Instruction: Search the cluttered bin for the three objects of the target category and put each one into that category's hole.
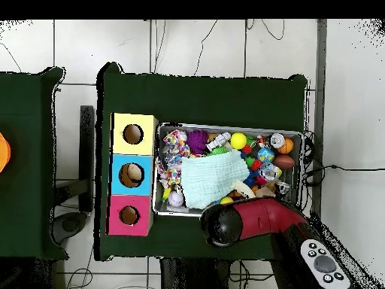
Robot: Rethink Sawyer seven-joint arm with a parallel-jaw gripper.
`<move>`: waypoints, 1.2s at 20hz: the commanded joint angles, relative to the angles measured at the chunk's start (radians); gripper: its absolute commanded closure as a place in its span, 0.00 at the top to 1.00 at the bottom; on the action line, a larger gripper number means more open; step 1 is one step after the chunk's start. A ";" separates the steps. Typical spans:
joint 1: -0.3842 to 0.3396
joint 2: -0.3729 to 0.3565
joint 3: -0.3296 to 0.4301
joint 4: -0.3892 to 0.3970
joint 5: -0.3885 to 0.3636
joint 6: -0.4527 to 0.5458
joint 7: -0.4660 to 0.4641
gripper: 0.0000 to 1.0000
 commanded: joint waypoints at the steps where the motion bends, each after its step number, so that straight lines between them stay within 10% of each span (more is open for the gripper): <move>1: -0.033 0.034 0.094 -0.148 0.004 0.075 -0.196 1.00; 14: -0.068 -0.056 0.114 -0.079 -0.015 0.022 -0.173 1.00; 18: -0.043 -0.093 0.133 -0.101 -0.159 -0.268 -0.100 1.00; 24: -0.024 0.000 0.102 -0.150 -0.135 -0.235 -0.062 1.00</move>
